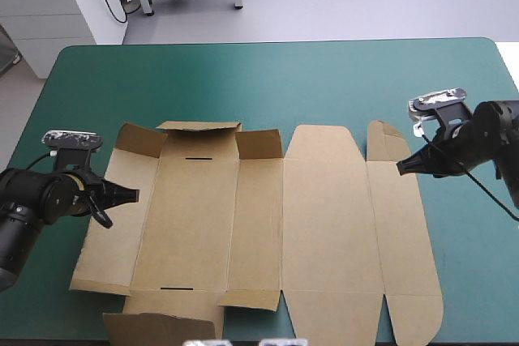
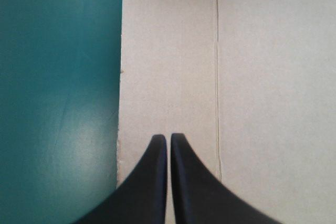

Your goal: Fold the box

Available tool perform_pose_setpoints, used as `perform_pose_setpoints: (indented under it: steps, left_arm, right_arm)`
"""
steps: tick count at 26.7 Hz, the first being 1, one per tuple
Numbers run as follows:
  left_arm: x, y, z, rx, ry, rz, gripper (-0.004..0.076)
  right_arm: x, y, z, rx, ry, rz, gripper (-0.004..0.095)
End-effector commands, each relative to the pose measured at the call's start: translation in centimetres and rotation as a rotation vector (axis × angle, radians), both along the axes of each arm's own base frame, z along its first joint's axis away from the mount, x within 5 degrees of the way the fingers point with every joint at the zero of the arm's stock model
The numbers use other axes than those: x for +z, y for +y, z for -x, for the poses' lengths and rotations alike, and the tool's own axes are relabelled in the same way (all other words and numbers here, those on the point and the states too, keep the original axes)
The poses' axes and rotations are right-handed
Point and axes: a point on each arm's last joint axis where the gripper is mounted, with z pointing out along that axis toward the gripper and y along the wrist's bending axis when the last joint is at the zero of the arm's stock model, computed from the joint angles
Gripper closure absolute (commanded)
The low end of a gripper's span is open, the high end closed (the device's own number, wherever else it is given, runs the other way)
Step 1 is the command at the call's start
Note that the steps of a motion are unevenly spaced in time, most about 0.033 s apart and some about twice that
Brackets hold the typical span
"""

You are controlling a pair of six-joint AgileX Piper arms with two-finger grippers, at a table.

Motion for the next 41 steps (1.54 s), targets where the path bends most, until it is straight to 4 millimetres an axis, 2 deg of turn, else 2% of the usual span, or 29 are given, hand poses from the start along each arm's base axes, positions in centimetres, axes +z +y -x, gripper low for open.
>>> perform_pose_setpoints:
  steps: [1,6,12,14,17,24,26,28,31,33,34,37,41]
  left_arm:
    - [0.7,1.3,-1.1,0.030,-0.039,0.073,0.0710]
    - [0.8,4.8,-0.9,0.085,-0.060,0.247,0.0710]
    - [0.0,9.1,0.0,0.197,-0.006,0.369,0.0710]
    - [0.1,9.6,-0.2,0.188,-0.044,0.403,0.0710]
    - [0.0,9.9,-0.3,0.109,-0.058,0.346,0.0710]
    - [-0.1,10.0,-0.4,0.107,-0.063,0.334,0.0697]
    - [-0.1,9.9,-0.4,0.114,-0.050,0.348,0.0652]
    - [-0.4,9.8,-0.3,0.103,-0.010,0.374,0.0575]
    - [-1.0,9.7,-0.3,0.086,0.052,0.411,0.0385]
    - [-1.5,10.0,-0.8,0.092,0.069,0.429,0.0208]
    - [-1.7,10.1,-1.1,0.099,0.064,0.441,0.0187]
    - [-2.7,10.7,-1.7,0.102,0.098,0.436,0.0209]
    - [-5.7,10.9,-2.1,0.073,0.200,0.489,0.0210]
  right_arm:
    - [2.2,-0.4,1.8,-0.006,-0.132,0.010,0.0770]
    - [2.7,-0.7,3.7,-0.033,-0.164,0.025,0.0791]
    - [2.6,-0.6,5.3,-0.037,-0.180,0.001,0.0793]
    - [2.5,-0.6,5.6,-0.037,-0.185,0.000,0.0794]
    - [2.3,-0.6,5.6,-0.037,-0.186,-0.002,0.0794]
    - [2.6,-0.1,5.2,-0.026,-0.244,-0.061,0.0794]
    - [2.7,0.0,5.1,-0.017,-0.255,-0.069,0.0794]
    - [2.7,0.0,5.0,-0.008,-0.262,-0.063,0.0794]
    - [2.7,0.0,5.0,-0.002,-0.264,-0.060,0.0794]
    - [2.7,0.0,5.0,0.008,-0.266,-0.053,0.0794]
    - [2.7,0.0,5.0,0.012,-0.266,-0.050,0.0796]
    - [2.7,0.0,5.0,0.014,-0.267,-0.049,0.0795]
    - [2.7,0.0,5.0,0.016,-0.265,-0.048,0.0796]
